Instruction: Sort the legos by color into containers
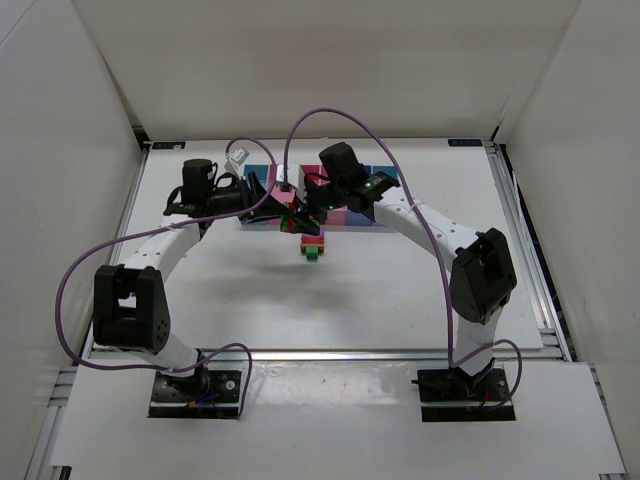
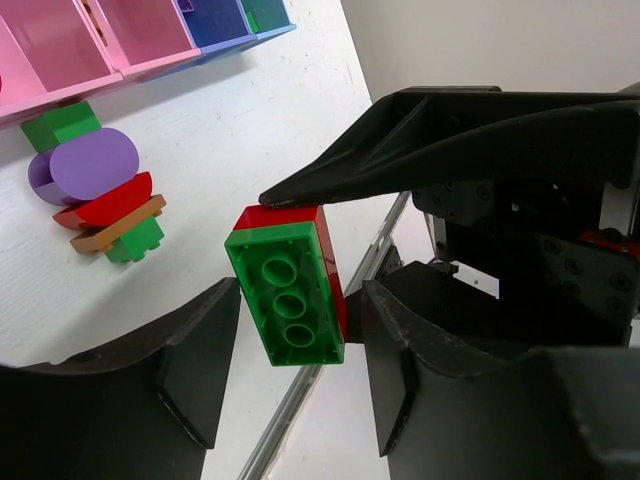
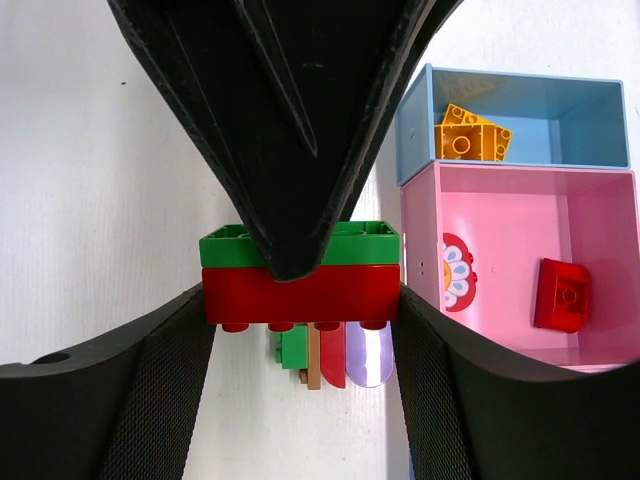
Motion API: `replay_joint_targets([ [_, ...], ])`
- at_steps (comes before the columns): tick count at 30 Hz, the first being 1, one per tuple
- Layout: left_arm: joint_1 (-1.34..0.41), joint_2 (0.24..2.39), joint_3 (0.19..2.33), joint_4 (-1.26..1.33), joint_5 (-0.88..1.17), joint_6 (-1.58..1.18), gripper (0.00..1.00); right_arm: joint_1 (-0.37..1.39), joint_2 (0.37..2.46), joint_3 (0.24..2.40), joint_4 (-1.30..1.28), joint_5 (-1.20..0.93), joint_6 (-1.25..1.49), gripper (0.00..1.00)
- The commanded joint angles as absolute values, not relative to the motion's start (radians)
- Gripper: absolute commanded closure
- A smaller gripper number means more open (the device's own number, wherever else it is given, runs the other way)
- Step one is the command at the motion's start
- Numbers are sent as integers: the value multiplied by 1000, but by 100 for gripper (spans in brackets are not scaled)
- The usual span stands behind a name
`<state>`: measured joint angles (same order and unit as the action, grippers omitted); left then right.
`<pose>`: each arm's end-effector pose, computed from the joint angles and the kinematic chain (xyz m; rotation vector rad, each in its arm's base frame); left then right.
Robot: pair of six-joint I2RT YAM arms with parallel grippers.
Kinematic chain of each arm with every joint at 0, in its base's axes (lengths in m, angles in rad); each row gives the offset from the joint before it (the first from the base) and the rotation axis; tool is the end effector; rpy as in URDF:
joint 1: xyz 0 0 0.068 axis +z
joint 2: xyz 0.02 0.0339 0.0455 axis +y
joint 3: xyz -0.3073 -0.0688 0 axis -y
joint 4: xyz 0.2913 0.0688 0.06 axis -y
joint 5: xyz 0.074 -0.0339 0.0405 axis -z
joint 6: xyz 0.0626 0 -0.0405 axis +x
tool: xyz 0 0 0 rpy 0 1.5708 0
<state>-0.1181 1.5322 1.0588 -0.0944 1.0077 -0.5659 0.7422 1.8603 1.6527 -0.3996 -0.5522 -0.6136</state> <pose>0.3764 -0.0980 0.2834 0.1516 2.1737 -1.4668 0.3534 0.3687 0.3341 -1.5801 1.4597 0.6732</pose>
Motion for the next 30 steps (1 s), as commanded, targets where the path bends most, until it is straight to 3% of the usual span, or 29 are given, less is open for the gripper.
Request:
replay_joint_targets([
  [1,-120,1529,1086,-71,1028,-560,39,750,1835,1651,-380,-557,-621,59],
  [6,-120,1535,1088,-66,1032,-563,43,747,1838,1655,-379,-561,-617,59],
  [18,-117,1534,1086,-60,1035,-554,73,750,1835,1661,-371,-564,-610,60],
  [30,-22,1490,1051,-72,1017,-558,84,733,1793,1583,-388,-551,-637,61],
])
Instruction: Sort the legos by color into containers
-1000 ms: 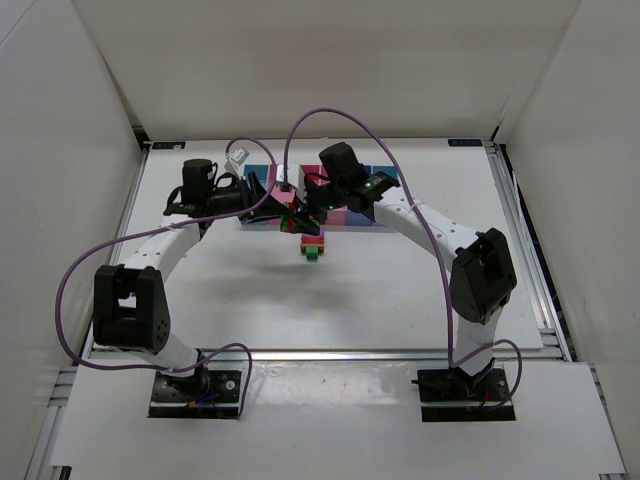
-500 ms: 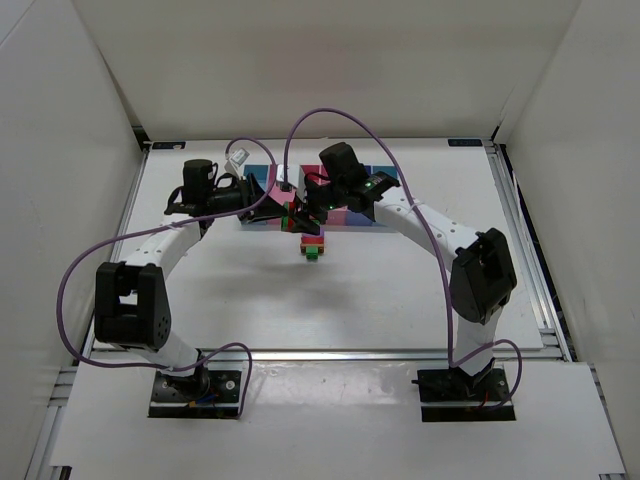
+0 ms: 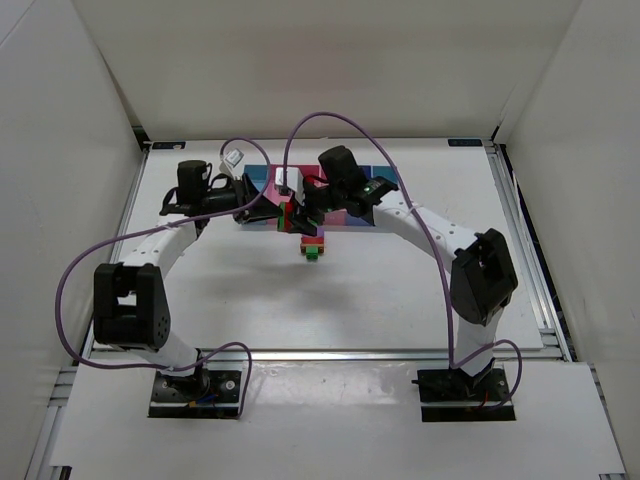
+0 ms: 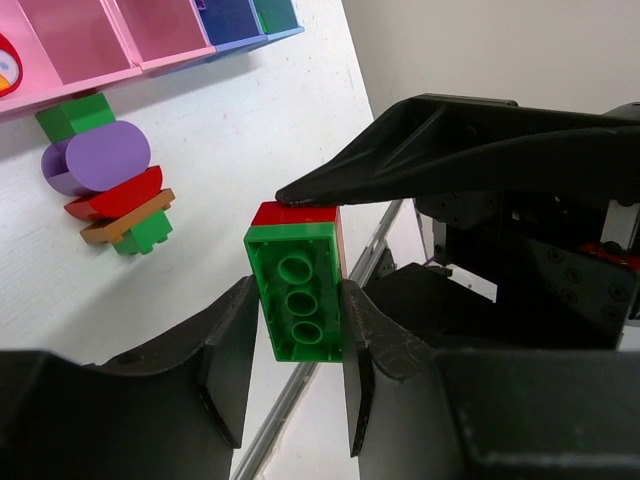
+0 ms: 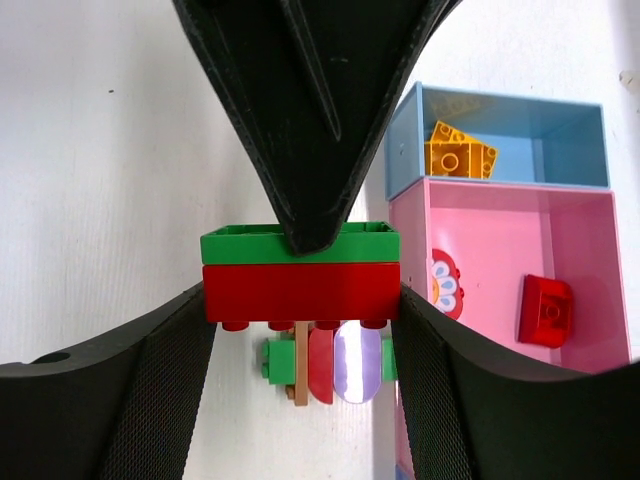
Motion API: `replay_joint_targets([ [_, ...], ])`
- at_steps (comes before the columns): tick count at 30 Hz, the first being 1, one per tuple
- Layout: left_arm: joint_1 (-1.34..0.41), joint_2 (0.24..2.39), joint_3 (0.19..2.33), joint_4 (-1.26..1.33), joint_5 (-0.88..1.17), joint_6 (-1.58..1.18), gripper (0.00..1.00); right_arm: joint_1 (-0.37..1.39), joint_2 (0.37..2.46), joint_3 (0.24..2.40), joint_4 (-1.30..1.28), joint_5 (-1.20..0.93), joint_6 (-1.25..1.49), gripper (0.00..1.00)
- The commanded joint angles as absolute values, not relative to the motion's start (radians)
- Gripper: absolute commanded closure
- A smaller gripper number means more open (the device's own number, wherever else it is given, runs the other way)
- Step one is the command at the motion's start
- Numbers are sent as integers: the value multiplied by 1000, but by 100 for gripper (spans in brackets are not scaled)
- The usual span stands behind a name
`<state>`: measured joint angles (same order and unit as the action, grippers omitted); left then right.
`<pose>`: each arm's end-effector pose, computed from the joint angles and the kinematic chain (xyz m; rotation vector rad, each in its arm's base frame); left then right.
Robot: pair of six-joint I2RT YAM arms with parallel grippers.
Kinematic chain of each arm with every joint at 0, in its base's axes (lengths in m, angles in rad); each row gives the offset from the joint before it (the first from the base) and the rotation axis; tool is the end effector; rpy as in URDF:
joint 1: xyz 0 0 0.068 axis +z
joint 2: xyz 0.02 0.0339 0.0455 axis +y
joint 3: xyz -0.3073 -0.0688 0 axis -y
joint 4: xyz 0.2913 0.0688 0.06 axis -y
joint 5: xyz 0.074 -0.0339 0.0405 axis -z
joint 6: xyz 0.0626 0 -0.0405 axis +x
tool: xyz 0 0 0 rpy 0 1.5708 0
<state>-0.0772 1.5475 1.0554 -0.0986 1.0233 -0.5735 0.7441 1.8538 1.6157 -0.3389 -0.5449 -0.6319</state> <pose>0.3812 -0.0831 0.2766 0.0937 2.1837 -1.4710 0.3532 0.3693 0.3286 -1.5778 1.4189 0.6490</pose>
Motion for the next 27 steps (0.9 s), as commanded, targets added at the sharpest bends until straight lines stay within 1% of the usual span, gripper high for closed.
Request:
replay_joint_targets([
  [1,-12,1485,1049,-72,1020,-561,85,727,1784,1579,-388,-549,-638,61],
  [7,32,1467,1037,-72,1023,-568,86,704,1761,1539,-397,-542,-644,62],
  [12,37,1459,1032,-69,1022,-563,86,696,1752,1517,-397,-538,-650,62],
  [14,34,1459,1031,-69,1023,-564,84,695,1750,1517,-397,-538,-650,62],
  [15,34,1463,1031,-60,1044,-574,76,696,1752,1520,-391,-538,-650,62],
  [16,34,1463,1032,-57,1051,-581,50,698,1756,1523,-390,-540,-646,62],
  [18,29,1466,1032,-45,1068,-592,31,695,1769,1545,-388,-548,-638,62],
  [19,31,1466,1034,-44,1072,-592,28,696,1770,1555,-388,-551,-637,62],
  [23,15,1482,1034,-26,1115,-609,23,703,1796,1614,-385,-569,-618,62],
  [26,9,1497,1048,-11,1152,-612,12,713,1813,1649,-382,-591,-611,63],
  [27,9,1509,1057,-9,1157,-614,11,713,1813,1660,-377,-594,-606,63],
])
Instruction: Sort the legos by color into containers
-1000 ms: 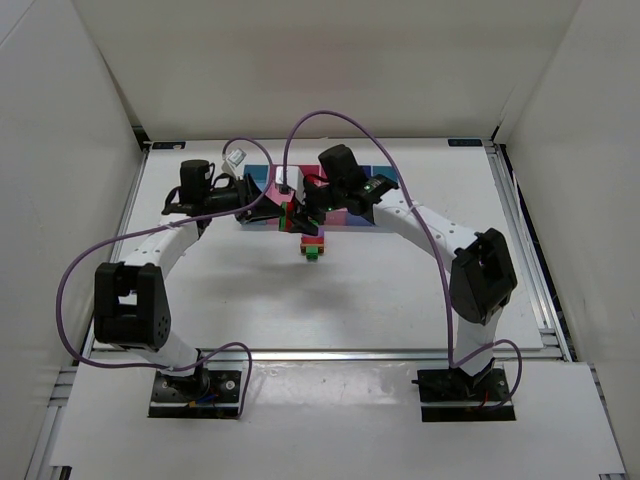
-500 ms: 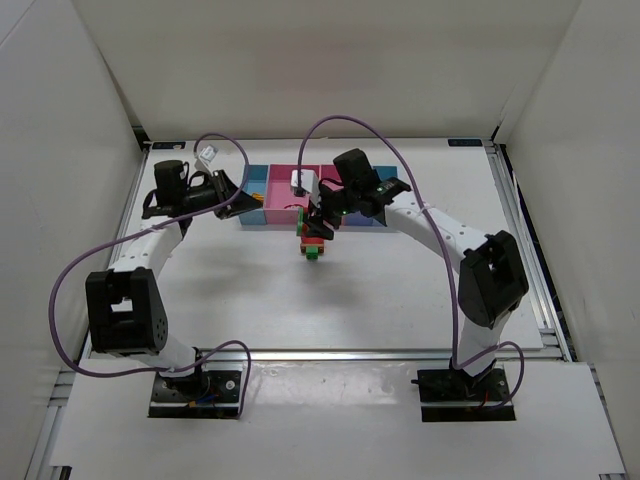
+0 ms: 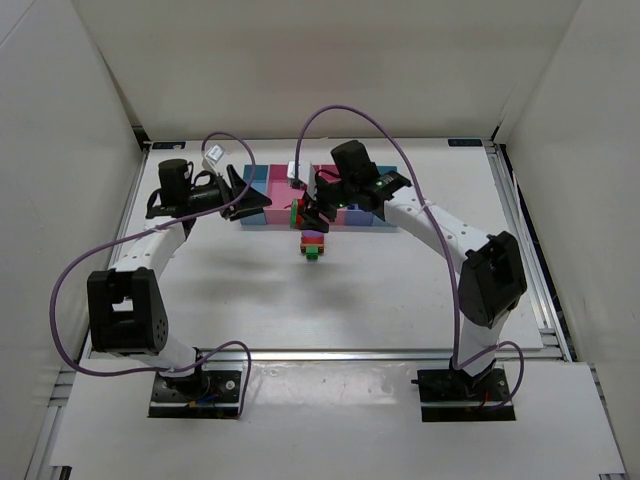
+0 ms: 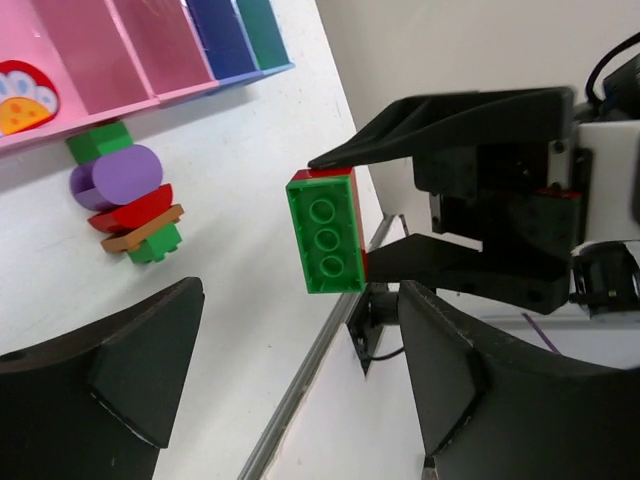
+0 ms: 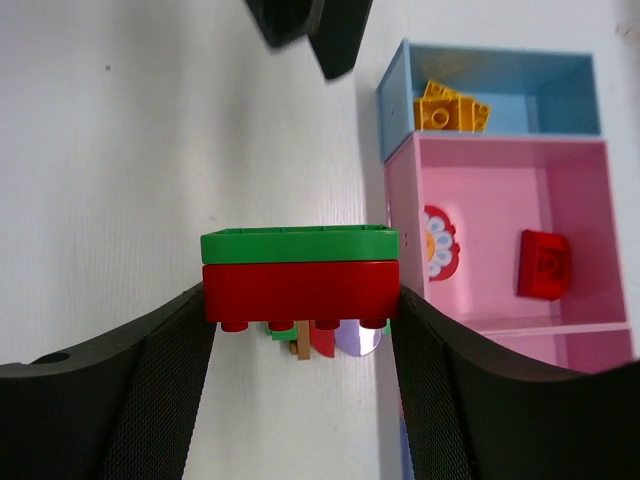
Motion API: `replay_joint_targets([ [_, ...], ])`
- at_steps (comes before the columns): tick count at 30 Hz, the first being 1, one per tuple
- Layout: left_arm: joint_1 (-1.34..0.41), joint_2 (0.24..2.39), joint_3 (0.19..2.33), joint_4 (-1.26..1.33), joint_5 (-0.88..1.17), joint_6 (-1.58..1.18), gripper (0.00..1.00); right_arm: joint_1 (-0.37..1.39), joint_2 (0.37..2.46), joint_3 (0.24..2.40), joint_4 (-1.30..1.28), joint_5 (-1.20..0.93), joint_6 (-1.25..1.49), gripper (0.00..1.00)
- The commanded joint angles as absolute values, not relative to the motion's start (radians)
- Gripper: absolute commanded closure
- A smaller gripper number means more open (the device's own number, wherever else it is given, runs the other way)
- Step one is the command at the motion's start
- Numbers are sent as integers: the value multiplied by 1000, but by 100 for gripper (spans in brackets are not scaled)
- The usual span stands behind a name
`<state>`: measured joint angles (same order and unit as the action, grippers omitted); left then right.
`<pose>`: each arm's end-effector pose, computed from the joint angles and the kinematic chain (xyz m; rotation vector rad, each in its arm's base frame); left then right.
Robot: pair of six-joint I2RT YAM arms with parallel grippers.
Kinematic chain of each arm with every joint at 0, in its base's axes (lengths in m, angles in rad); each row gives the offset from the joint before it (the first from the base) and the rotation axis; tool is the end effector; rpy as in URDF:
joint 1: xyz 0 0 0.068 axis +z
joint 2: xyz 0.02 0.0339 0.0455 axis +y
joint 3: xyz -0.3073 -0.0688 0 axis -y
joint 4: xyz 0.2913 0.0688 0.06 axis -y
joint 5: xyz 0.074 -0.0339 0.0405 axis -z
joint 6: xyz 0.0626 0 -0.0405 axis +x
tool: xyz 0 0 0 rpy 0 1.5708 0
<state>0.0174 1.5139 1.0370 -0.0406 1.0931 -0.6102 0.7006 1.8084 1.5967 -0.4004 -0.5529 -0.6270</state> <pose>0.3791 -0.0490 0.2890 0.0550 2.1004 -1.4889 0.3564 0.3435 0.3365 -1.5564 1.4810 0.6433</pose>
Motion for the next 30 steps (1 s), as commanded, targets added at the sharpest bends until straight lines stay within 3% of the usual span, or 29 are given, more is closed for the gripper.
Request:
replay_joint_targets([
  [1,8,1512,1060,-9,1160,-615,10,719,1819,1664,-377,-598,-603,63],
  [12,2,1560,1100,-5,1193,-630,25,759,1856,1724,-367,-617,-591,63],
  [30,-35,1566,1103,23,1206,-632,26,775,1901,1779,-351,-601,-592,63],
])
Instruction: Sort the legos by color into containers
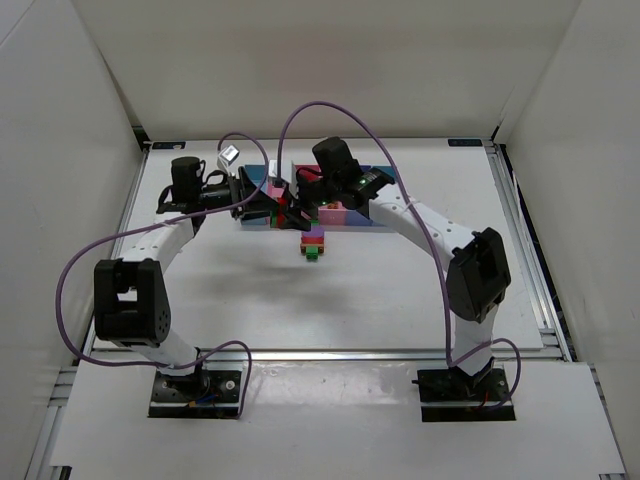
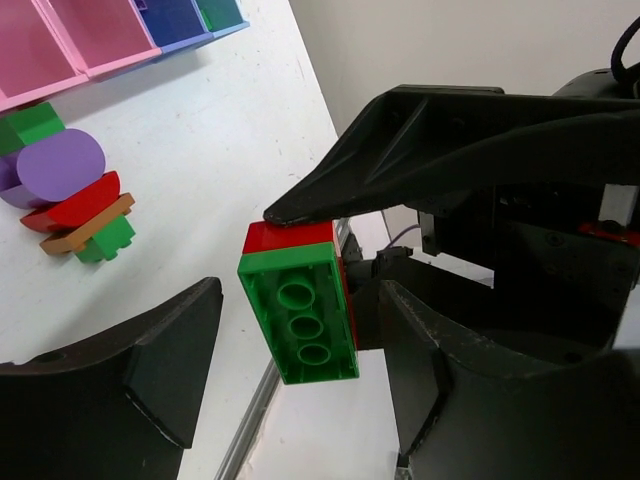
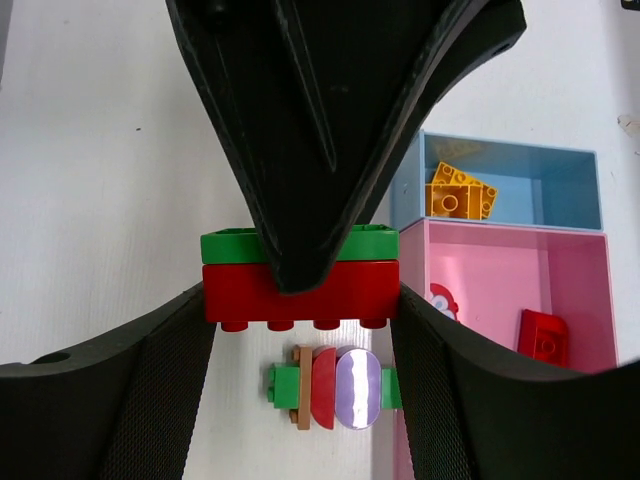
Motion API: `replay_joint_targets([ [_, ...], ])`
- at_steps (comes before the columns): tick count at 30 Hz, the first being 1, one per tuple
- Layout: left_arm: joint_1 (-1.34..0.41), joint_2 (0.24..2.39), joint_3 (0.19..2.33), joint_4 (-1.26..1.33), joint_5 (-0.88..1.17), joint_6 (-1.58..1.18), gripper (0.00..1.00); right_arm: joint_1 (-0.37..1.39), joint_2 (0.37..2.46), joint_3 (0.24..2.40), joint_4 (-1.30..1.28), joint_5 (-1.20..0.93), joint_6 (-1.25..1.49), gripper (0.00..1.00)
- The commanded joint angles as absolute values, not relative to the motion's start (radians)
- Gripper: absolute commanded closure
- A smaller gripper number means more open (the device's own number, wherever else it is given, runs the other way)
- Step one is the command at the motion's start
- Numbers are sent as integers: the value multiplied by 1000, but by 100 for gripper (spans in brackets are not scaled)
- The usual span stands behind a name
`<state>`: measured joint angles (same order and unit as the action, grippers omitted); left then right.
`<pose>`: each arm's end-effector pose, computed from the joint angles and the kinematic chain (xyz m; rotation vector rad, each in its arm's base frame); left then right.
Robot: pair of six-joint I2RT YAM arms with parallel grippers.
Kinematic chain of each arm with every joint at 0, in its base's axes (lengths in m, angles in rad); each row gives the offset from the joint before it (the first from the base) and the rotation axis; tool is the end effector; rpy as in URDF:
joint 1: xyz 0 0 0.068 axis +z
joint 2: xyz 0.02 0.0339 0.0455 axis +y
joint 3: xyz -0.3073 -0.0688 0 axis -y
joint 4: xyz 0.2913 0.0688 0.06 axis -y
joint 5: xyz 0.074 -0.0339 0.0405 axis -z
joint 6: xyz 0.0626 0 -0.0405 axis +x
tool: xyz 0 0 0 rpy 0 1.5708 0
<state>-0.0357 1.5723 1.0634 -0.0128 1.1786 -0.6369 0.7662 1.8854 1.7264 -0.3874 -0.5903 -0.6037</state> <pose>0.3867 -0.0717 0.2825 0.1450 2.1129 -1.6237 0.3504 0.3856 0.3534 -1.5798 1.3760 0.7200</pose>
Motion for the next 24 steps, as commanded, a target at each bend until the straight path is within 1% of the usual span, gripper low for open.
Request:
replay_joint_targets([
  [1,-35,1566,1103,23,1206,-630,27,775,1904,1782,-351,-601,-592,63],
  [4,-35,1568,1103,23,1207,-630,29,775,1908,1790,-351,-603,-592,63],
  [7,-35,1566,1103,23,1203,-630,38,775,1908,1790,-356,-603,-594,63],
  [17,-35,1560,1097,31,1195,-635,43,775,1885,1741,-360,-586,-607,63],
  [19,-35,1562,1097,31,1192,-635,49,772,1882,1738,-362,-584,-612,63],
  [20,-35,1562,1097,31,1192,-637,53,773,1881,1738,-362,-583,-611,63],
  [22,-35,1562,1095,31,1192,-634,57,772,1881,1735,-360,-584,-612,64],
  [23,-35,1562,1095,31,1189,-634,62,772,1881,1735,-360,-584,-612,64],
  [24,-35,1562,1095,31,1189,-634,65,772,1879,1733,-360,-581,-612,64],
])
